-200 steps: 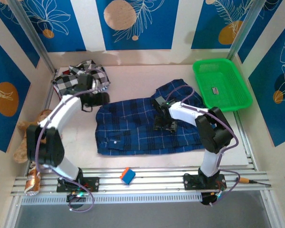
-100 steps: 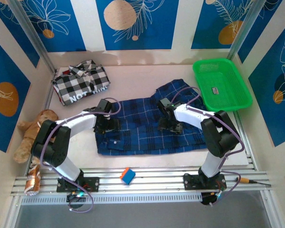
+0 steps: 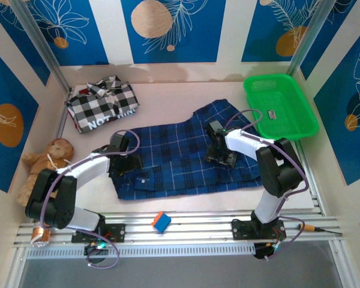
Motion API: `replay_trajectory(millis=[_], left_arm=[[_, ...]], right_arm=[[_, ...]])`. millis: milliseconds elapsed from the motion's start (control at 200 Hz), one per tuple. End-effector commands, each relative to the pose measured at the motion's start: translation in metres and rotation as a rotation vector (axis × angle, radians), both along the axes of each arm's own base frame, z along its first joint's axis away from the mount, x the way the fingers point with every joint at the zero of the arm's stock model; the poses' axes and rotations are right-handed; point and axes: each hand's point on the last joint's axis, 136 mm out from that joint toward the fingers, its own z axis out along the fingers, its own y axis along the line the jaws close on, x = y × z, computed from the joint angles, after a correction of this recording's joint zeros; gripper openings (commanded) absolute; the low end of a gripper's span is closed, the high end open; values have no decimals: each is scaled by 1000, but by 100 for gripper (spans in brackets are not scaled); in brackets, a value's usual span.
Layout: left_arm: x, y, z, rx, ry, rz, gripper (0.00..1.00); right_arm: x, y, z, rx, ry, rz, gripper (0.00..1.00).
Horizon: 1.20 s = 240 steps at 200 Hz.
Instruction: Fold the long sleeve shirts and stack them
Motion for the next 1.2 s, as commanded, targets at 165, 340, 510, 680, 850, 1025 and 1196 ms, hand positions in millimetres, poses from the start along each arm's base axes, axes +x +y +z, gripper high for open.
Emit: replay_trajectory(millis=[165,340,510,680,850,1025,1196], left_arm=[[3,7,65,-19,-48,26,85],[60,-18,107,-41,-137,-82,85],[113,-26,76,67,-69,-183,69],[159,-34,44,124,-38,-227,54],[191,-28,14,221,-13,-237,53],[215,-19,13,289,-68,-192,52],[225,-24,43,246,-157,-128,58]], right_arm=[[22,19,50,146,-170,66,89],[27,28,110,217,-285,159,93],[26,18,126,203,-267,195,93],[30,-1,106,182,-219,143,92],[72,-16,85,229,-208,95,91],[106,-11,68,318,-149,90,87],[128,5,88,392,-177,150,87]])
